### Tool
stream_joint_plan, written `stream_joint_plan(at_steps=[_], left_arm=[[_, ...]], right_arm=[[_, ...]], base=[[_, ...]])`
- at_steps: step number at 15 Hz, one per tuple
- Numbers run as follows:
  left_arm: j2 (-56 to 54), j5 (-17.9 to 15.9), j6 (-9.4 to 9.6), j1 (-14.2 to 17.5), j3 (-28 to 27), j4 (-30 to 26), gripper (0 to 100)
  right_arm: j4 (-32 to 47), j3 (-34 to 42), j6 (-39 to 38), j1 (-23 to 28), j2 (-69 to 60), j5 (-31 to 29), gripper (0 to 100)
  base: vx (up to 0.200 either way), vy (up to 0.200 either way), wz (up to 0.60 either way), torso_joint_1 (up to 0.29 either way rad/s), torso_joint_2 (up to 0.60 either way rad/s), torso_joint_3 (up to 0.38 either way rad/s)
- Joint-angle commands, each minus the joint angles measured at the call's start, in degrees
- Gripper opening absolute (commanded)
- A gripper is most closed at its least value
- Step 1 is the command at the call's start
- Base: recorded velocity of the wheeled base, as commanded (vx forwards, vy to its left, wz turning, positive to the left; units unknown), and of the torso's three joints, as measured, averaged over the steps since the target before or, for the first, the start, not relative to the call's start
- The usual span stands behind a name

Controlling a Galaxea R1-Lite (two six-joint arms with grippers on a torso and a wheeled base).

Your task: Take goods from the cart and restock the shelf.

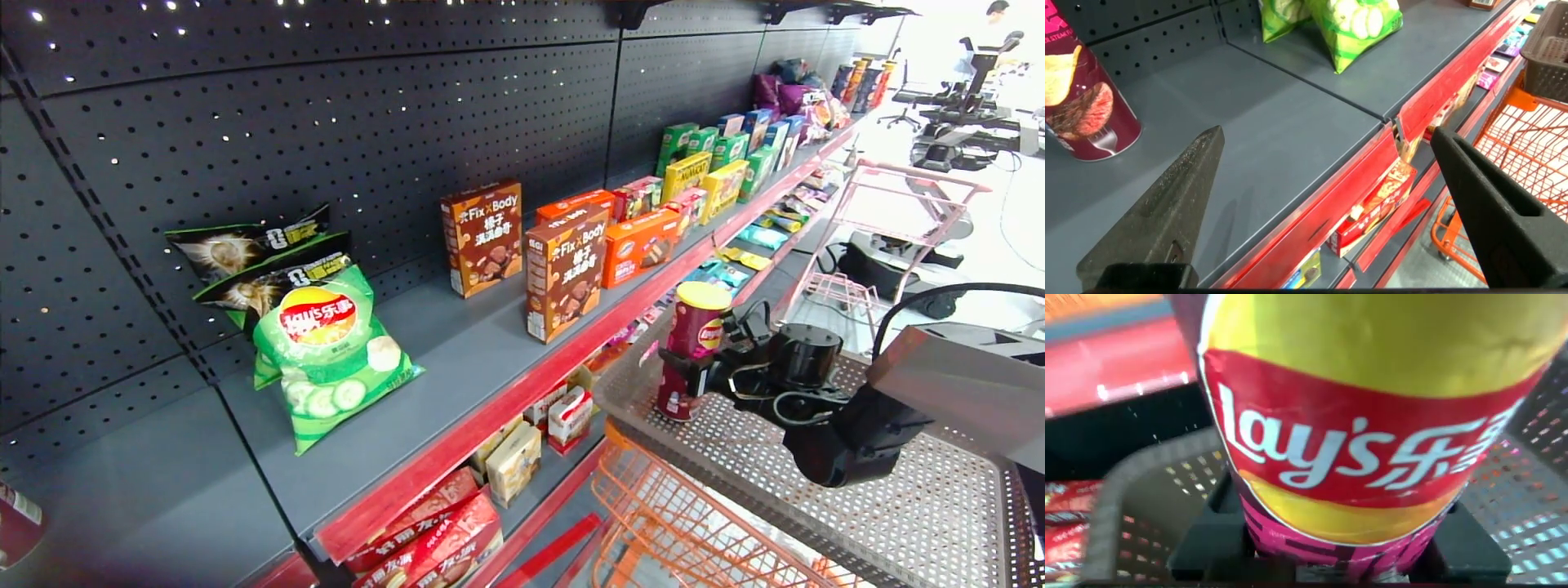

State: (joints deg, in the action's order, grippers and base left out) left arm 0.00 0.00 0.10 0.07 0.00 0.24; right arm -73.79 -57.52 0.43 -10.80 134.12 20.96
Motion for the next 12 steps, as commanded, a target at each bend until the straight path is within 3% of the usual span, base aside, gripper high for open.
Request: stream_joint_plan(at_steps=[1, 3, 9, 12], left_arm=[[0.0, 0.0, -0.01, 0.01, 0.0, 0.02, 100], [0.0, 0.0, -0.01, 0.01, 0.0, 0.02, 100], [0.0, 0.0, -0.01, 0.01, 0.0, 0.02, 100], [0.0, 0.0, -0.01, 0.01, 0.0, 0.02, 100]], right_arm=[[0.4, 3.64, -0.6, -0.01, -6.59, -1.09, 0], [0.4, 5.48, -0.6, -0.01, -8.7, -1.71, 0], [3.21, 26.49, -0.51, -0.89, -34.1, -6.63, 0], [6.2, 38.27, 0.54, -0.27, -47.02, -12.87, 0]], base=[[0.0, 0.0, 0.0, 0.0, 0.0, 0.0], [0.0, 0.0, 0.0, 0.0, 0.0, 0.0], [0.0, 0.0, 0.0, 0.0, 0.0, 0.0], [0.0, 0.0, 0.0, 0.0, 0.0, 0.0]])
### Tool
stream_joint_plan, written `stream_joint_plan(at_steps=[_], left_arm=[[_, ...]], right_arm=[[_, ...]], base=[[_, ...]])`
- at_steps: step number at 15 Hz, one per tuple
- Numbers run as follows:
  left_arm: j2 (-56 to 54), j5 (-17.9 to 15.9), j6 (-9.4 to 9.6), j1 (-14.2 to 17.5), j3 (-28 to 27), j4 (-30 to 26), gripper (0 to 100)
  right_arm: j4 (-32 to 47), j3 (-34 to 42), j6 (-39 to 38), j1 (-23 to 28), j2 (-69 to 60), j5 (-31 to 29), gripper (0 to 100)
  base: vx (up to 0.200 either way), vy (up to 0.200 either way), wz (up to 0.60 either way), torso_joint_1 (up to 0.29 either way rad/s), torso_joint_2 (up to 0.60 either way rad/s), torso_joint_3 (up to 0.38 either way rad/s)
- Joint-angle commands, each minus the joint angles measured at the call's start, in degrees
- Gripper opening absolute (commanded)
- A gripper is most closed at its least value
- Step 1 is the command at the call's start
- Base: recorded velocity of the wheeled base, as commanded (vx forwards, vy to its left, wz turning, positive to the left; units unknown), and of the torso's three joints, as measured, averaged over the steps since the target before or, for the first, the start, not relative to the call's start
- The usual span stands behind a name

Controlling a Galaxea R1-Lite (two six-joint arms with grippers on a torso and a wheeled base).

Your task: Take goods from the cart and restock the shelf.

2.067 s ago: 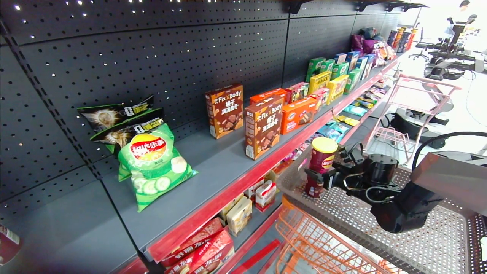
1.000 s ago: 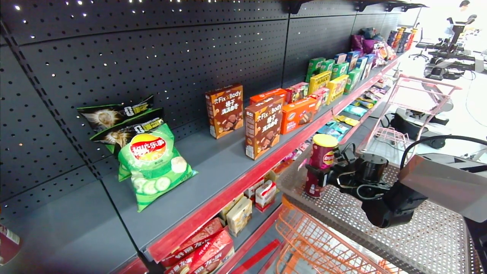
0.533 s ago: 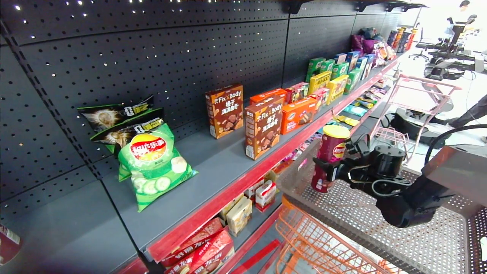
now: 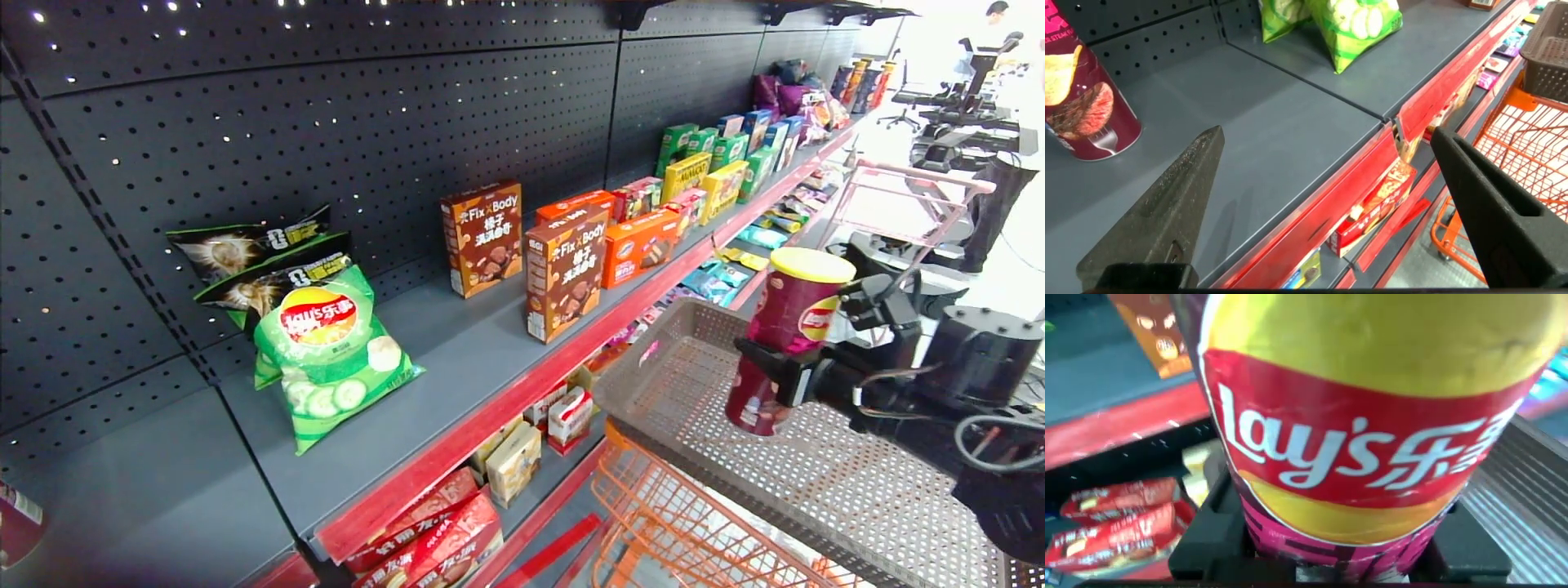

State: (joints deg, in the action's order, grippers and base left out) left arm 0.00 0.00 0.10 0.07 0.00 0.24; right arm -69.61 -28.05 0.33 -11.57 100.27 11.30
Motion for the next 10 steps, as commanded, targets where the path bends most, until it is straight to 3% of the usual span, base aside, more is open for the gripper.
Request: stream_joint_plan(at_steps=[1, 2, 3, 6, 10], left_arm=[[0.0, 0.0, -0.01, 0.01, 0.0, 0.02, 100], [0.0, 0.0, -0.01, 0.01, 0.0, 0.02, 100], [0.0, 0.0, -0.01, 0.01, 0.0, 0.02, 100], [0.0, 0.0, -0.01, 0.01, 0.0, 0.02, 100], [0.0, 0.0, -0.01, 0.01, 0.0, 0.02, 100]], right_arm=[[2.37, 10.21, 0.64, 0.67, -15.01, -3.3, 0], [2.37, 10.21, 0.64, 0.67, -15.01, -3.3, 0], [9.93, 11.88, 0.73, 1.2, -26.18, -3.57, 0], [25.05, 11.62, 2.22, 1.29, -39.54, -3.65, 0], [35.07, 10.21, 3.1, 1.55, -47.71, -7.35, 0]], base=[[0.0, 0.0, 0.0, 0.0, 0.0, 0.0], [0.0, 0.0, 0.0, 0.0, 0.0, 0.0], [0.0, 0.0, 0.0, 0.0, 0.0, 0.0], [0.0, 0.0, 0.0, 0.0, 0.0, 0.0], [0.0, 0.0, 0.0, 0.0, 0.0, 0.0]])
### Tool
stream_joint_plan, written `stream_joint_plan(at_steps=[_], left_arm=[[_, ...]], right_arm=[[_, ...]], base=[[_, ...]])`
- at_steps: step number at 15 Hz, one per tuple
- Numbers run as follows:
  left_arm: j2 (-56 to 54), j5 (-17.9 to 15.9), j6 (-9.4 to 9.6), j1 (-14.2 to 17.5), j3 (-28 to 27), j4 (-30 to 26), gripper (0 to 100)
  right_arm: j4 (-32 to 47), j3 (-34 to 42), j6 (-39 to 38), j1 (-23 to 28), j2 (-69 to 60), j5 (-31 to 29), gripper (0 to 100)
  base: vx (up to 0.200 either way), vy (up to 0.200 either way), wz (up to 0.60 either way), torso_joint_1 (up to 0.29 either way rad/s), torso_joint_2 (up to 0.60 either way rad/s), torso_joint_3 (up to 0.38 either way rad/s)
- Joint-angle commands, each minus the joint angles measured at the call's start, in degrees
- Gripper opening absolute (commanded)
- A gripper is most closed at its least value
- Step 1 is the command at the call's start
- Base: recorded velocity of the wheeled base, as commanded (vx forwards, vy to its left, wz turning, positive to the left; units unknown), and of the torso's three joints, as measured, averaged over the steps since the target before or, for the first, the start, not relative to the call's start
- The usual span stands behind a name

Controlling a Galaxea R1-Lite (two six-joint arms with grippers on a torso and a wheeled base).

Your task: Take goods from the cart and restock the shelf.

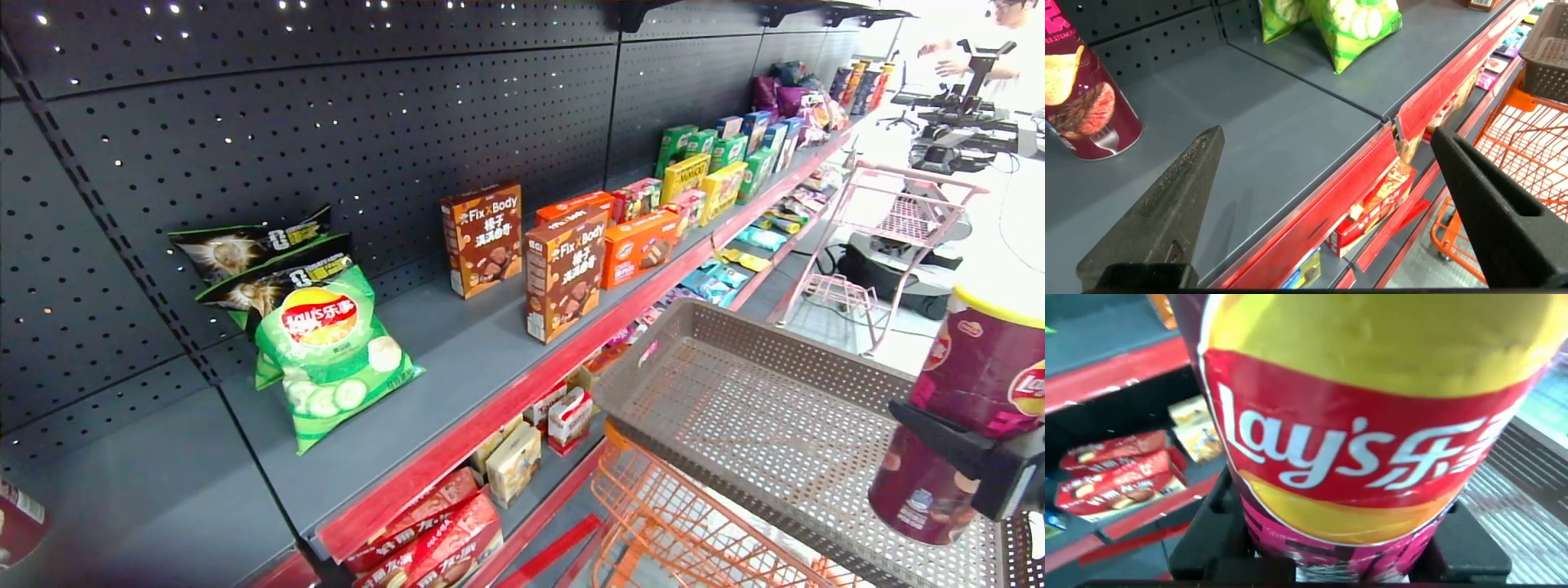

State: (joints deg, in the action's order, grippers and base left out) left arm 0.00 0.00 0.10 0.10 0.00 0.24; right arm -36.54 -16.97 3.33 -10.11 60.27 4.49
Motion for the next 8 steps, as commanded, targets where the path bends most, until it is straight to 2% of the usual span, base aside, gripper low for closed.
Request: stream_joint_plan(at_steps=[1, 3, 6, 8], left_arm=[[0.0, 0.0, -0.01, -0.01, 0.0, 0.02, 100], [0.0, 0.0, -0.01, -0.01, 0.0, 0.02, 100], [0.0, 0.0, -0.01, -0.01, 0.0, 0.02, 100], [0.0, 0.0, -0.01, -0.01, 0.0, 0.02, 100]], right_arm=[[5.77, -1.75, 0.1, 0.26, -9.91, -0.36, 0], [11.57, -1.22, 0.63, 2.28, -14.13, -0.27, 0], [11.75, -1.66, 0.71, 10.98, -14.74, 3.78, 0], [11.84, -2.1, 5.29, 11.78, -13.78, 3.86, 0]], base=[[0.0, 0.0, 0.0, 0.0, 0.0, 0.0], [0.0, 0.0, 0.0, 0.0, 0.0, 0.0], [0.0, 0.0, 0.0, 0.0, 0.0, 0.0], [0.0, 0.0, 0.0, 0.0, 0.0, 0.0]])
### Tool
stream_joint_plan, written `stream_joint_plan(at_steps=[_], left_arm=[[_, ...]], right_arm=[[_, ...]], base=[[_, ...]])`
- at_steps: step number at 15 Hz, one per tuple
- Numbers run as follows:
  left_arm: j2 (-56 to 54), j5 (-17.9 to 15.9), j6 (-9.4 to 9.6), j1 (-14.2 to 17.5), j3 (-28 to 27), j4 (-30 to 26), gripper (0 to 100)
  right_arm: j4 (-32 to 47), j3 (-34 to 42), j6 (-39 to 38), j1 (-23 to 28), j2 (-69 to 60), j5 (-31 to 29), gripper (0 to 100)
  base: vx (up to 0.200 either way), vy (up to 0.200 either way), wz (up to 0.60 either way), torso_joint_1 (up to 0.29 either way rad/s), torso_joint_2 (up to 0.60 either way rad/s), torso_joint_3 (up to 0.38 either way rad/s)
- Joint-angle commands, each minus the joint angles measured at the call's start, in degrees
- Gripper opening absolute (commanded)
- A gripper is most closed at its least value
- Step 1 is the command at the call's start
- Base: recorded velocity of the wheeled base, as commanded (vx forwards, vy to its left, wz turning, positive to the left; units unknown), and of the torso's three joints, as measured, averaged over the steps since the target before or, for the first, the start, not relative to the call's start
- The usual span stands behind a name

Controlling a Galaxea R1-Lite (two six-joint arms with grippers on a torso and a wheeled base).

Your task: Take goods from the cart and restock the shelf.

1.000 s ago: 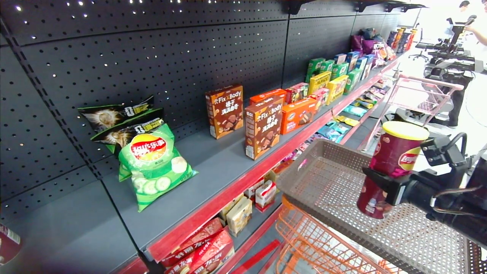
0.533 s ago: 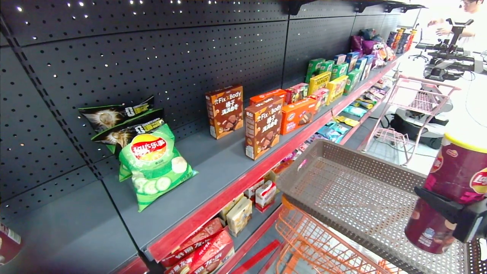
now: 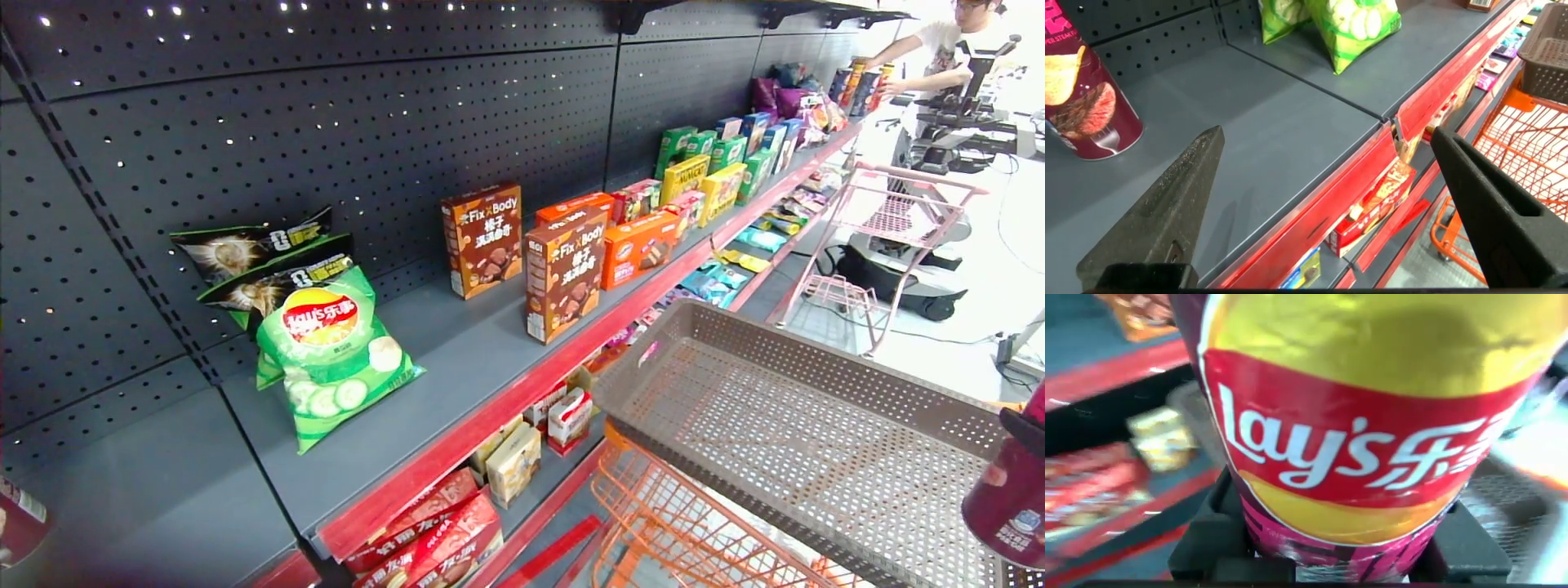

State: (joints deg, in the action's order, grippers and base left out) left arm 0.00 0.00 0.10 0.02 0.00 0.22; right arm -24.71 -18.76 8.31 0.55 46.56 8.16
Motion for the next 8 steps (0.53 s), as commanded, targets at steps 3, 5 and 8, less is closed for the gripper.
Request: stream_joint_plan(at_steps=[3, 5, 8], left_arm=[[0.0, 0.0, -0.01, 0.06, 0.0, 0.04, 100], [0.0, 0.0, -0.01, 0.06, 0.0, 0.04, 100], [0.0, 0.0, -0.01, 0.06, 0.0, 0.04, 100]], right_arm=[[0.01, 1.45, 3.29, 1.21, 0.03, 0.19, 0], [0.1, 1.97, 3.38, 2.0, 0.11, 0.19, 0], [0.1, 1.18, 3.29, 3.23, 1.08, 0.46, 0]], base=[[0.0, 0.0, 0.0, 0.0, 0.0, 0.0], [0.0, 0.0, 0.3, 0.001, 0.0, 0.001], [0.0, 0.0, 0.6, 0.001, 0.0, 0.006]])
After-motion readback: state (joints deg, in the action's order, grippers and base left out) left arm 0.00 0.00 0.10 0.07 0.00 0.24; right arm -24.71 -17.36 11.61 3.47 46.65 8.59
